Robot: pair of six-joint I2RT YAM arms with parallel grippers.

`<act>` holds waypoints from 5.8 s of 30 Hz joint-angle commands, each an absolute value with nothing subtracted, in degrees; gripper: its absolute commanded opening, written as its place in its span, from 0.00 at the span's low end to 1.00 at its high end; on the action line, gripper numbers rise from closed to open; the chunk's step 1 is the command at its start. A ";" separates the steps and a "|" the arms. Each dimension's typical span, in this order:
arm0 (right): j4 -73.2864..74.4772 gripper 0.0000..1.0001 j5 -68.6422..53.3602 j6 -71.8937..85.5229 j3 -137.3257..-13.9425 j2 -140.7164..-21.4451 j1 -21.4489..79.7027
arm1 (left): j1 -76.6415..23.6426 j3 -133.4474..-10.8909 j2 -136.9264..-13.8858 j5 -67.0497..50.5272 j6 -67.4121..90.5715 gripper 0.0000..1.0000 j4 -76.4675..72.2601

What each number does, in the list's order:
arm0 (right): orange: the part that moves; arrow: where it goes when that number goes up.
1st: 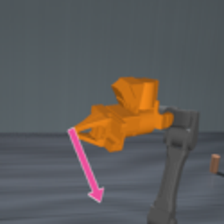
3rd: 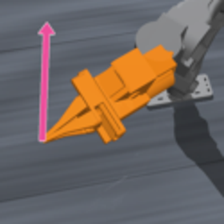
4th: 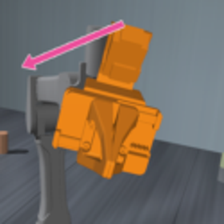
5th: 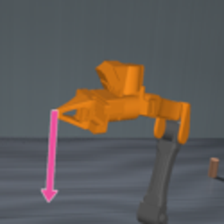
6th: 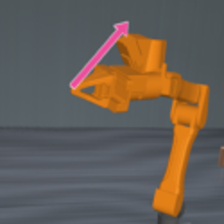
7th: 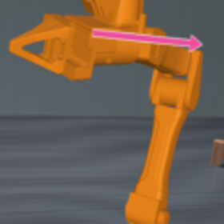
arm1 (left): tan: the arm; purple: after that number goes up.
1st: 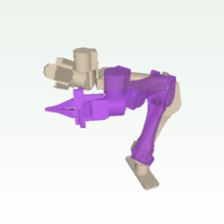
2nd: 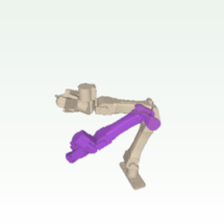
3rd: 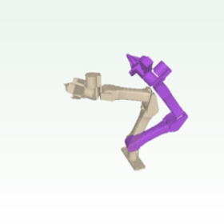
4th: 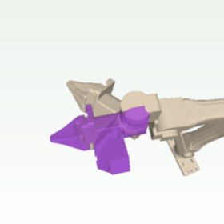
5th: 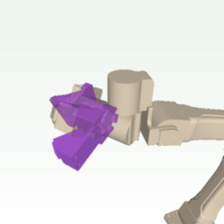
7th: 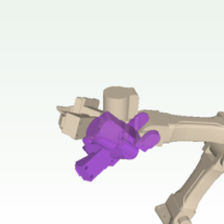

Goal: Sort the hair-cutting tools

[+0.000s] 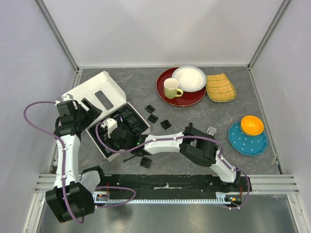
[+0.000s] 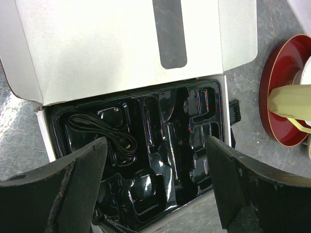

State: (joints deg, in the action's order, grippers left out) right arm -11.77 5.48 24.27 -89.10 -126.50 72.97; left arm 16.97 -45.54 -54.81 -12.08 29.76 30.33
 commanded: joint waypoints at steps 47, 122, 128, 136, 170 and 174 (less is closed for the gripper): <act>9.57 0.72 14.85 16.35 -82.10 -103.89 73.92 | 17.67 -46.14 -54.32 -14.76 31.29 0.91 28.74; 7.05 0.40 14.67 11.60 -82.52 -100.72 69.35 | 17.75 -45.09 -55.55 -21.45 30.50 0.91 26.46; 4.22 0.40 13.01 13.27 -87.88 -107.39 68.99 | 17.67 -45.26 -55.81 -21.45 30.41 0.91 26.46; 2.55 0.40 12.39 13.80 -90.18 -113.29 68.47 | 17.75 -45.18 -55.81 -21.45 30.41 0.91 26.46; 0.44 0.40 13.36 14.06 -87.19 -121.20 67.76 | 17.75 -45.26 -55.81 -21.53 30.23 0.91 26.46; 0.44 0.40 13.71 13.62 -86.84 -121.38 68.03 | 17.75 -45.26 -55.81 -21.53 30.06 0.91 26.45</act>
State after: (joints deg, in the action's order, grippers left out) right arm 1.87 12.71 13.72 -87.59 -120.14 67.40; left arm 17.34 -45.54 -55.90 -20.03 30.46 28.34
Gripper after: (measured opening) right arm 0.552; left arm 0.907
